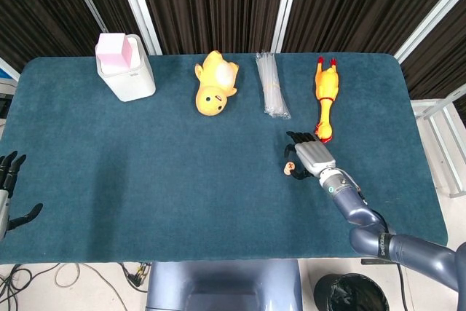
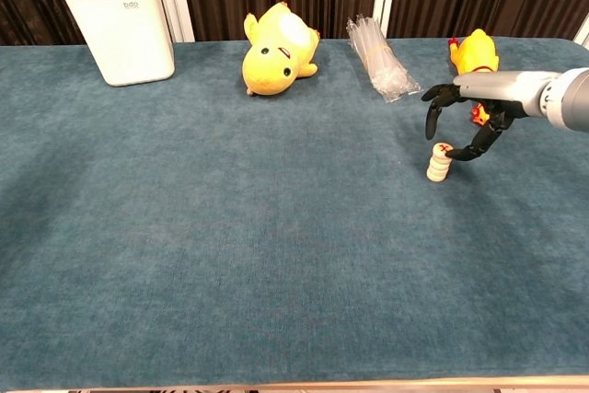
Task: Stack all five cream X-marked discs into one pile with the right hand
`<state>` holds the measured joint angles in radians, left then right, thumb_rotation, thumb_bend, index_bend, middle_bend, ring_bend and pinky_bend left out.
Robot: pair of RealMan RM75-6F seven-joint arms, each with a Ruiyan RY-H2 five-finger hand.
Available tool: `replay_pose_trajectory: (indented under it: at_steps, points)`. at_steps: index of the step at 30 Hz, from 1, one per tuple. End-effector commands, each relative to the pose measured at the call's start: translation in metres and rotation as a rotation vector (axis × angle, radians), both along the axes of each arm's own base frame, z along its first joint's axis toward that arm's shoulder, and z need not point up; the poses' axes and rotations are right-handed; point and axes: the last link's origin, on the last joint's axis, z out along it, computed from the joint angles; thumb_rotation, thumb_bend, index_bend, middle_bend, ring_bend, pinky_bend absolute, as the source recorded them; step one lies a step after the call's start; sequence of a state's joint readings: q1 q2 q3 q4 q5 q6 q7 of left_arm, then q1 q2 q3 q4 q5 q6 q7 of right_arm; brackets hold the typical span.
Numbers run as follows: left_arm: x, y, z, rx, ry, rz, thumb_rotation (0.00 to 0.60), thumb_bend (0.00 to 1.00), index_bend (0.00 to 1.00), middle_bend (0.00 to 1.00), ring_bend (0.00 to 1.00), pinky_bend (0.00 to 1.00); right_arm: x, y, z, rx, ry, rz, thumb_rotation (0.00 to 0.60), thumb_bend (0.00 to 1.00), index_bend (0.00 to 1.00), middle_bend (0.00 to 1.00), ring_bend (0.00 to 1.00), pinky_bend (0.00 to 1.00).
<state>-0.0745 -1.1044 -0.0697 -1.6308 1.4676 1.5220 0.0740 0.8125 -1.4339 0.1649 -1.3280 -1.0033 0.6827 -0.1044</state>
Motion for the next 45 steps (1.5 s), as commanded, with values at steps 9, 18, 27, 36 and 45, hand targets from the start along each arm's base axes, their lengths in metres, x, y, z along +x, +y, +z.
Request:
replay_pose_trajectory:
  at_steps: [9,18,27,36,45]
  points:
    - [0.000,0.001,-0.001,0.003,0.000,-0.002,0.600,0.17,0.05,0.00,0.00,0.02,0.019,0.011,0.030,-0.036,-0.023,0.073,0.600,0.41,0.20,0.00,0.00,0.03]
    - [0.001,0.001,-0.006,-0.019,-0.006,-0.003,0.600,0.17,0.05,0.00,0.00,0.04,0.021,0.065,0.101,-0.255,-0.106,0.175,0.600,0.41,0.10,0.00,0.00,0.02]
    - [0.002,0.000,-0.006,-0.017,-0.011,-0.015,0.600,0.17,0.05,0.00,0.00,0.04,-0.038,0.139,0.131,-0.445,-0.069,0.166,0.600,0.41,0.09,0.00,0.00,0.01]
    - [0.001,0.001,-0.007,-0.020,-0.015,-0.024,0.600,0.17,0.05,0.00,0.00,0.04,-0.087,0.195,0.129,-0.598,0.060,0.113,0.600,0.41,0.08,0.00,0.00,0.01]
    - [0.000,0.004,-0.014,-0.022,0.027,-0.029,0.600,0.17,0.05,0.00,0.00,0.04,-0.105,0.212,0.133,-0.609,0.113,0.081,0.600,0.41,0.08,0.00,0.00,0.01]
